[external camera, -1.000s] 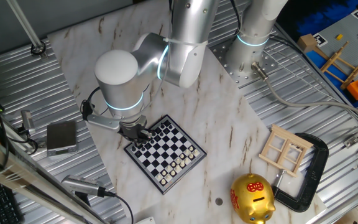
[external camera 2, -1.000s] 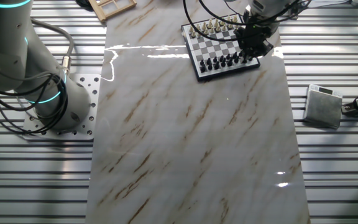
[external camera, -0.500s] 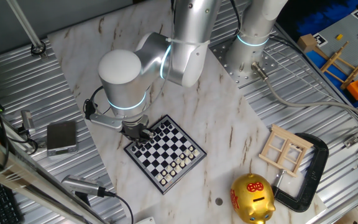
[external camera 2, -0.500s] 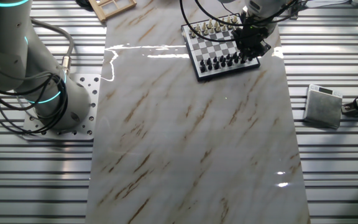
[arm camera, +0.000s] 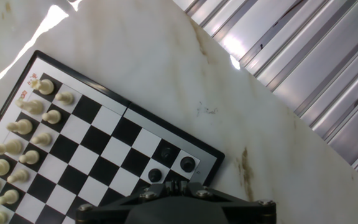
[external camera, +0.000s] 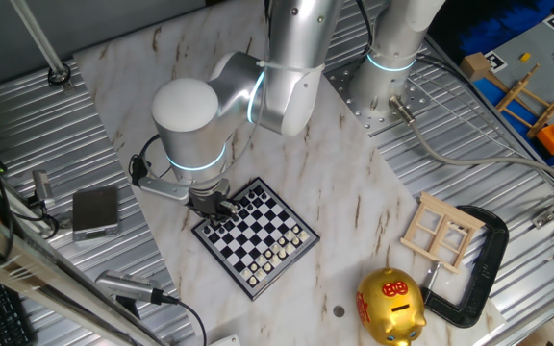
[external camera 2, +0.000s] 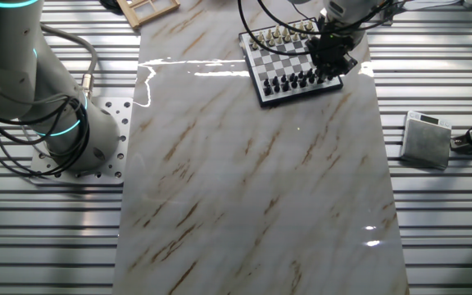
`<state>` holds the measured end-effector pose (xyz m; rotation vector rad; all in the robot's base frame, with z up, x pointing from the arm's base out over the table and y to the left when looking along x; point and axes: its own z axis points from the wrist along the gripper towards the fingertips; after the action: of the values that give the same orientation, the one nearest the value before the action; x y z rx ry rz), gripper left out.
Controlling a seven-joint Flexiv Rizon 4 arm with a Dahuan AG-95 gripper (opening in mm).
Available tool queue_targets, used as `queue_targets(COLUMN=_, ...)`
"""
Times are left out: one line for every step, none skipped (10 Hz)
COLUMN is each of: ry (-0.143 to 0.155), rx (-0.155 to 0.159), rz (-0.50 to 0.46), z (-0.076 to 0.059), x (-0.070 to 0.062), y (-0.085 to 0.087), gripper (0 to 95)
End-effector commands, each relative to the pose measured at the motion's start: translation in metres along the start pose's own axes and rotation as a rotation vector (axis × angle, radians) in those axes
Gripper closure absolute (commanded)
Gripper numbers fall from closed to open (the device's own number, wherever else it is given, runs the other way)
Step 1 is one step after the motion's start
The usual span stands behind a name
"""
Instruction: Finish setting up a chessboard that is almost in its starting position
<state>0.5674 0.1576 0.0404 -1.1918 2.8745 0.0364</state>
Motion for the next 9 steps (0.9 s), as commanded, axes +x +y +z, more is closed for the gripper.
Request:
queue_targets(ry=0.0, rx=0.0, rz=-0.001, z=0.0001, x=0.0005, y=0.0004, gripper=95.0)
queue_targets(ry=0.001, rx=0.001, rz=-0.001, z=0.0003, x=0.0005, y=0.0005, gripper=95.0)
queue_targets(ry=0.001, rx=0.001, rz=-0.002, z=0.0005, x=0.0005, y=0.0006, gripper=95.0)
queue_targets(ry=0.001, rx=0.001, rz=-0.003, z=0.0007, x=0.0007, y=0.0007, gripper=95.0)
queue_targets(ry=0.001, rx=0.001, rz=-0.003, z=0.0011, x=0.0007, y=0.0007, gripper=95.0)
queue_targets(ry=0.001, rx=0.0, rz=-0.003, z=0.002, x=0.0002, y=0.0008, gripper=95.0)
queue_targets(ry=0.001, rx=-0.001, rz=-0.002, z=0.0027, x=-0.0001, y=0.0008, gripper=95.0)
queue_targets(ry=0.004, rx=-0.003, rz=-0.002, z=0.003, x=-0.0003, y=0.0009, gripper=95.0)
queue_targets(ry=0.006, rx=-0.004, rz=-0.003, z=0.003, x=-0.0003, y=0.0009, gripper=95.0)
